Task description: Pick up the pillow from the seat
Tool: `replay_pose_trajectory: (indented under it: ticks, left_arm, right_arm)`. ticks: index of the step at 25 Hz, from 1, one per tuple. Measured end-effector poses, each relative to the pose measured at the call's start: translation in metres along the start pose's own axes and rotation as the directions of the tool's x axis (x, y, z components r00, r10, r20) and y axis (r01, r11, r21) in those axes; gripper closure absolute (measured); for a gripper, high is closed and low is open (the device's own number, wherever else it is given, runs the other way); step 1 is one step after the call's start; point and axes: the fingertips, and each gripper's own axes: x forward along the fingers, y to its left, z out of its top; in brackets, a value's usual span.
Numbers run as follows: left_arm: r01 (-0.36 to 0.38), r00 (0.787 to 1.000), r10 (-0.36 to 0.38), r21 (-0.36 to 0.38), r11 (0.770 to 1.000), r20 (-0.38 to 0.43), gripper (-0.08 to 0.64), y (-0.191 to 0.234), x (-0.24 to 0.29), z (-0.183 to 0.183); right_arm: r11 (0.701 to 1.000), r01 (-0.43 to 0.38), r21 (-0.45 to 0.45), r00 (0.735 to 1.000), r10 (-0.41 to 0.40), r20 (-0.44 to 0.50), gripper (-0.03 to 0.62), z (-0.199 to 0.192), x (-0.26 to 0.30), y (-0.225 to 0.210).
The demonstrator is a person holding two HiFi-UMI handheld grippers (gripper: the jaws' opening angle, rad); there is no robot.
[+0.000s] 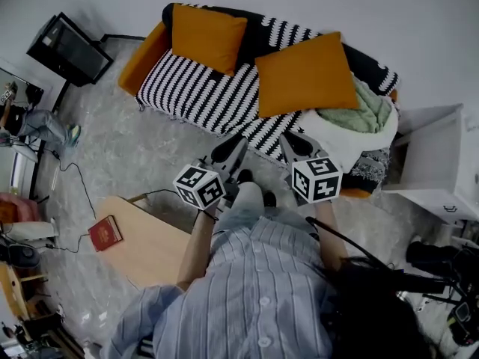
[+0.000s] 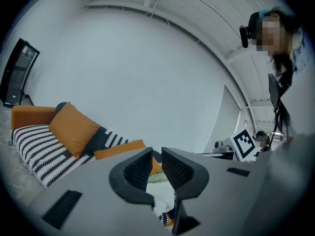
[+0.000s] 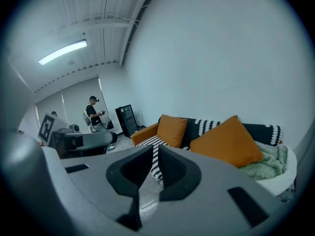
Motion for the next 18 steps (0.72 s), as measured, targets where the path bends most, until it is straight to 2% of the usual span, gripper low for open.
replay_pose_trajectory:
  ticks: [6,11,18]
  left_arm:
    - [0.025,0.999,-0.025,-0.008,1.0,-0.032,0.514,-0.002,0.005,-0.009]
    - [0.029,0.999,-0.03,-0.029,0.999,-0.039,0.514,0.014,0.011,-0.008]
    - [0.065,0.996,-0.068,-0.05,0.997,-0.059,0.514,0.05,0.06,0.003]
  right_arm:
    - [0.999,0.024,0.026,1.0,-0.024,-0.013,0.549,-0.007,0.005,-0.01]
    - [0.999,0.033,0.029,0.999,-0.032,-0.036,0.549,-0.009,0.018,-0.012]
    - [0.996,0.078,0.053,0.996,-0.075,-0.05,0.549,0.004,0.054,-0.047]
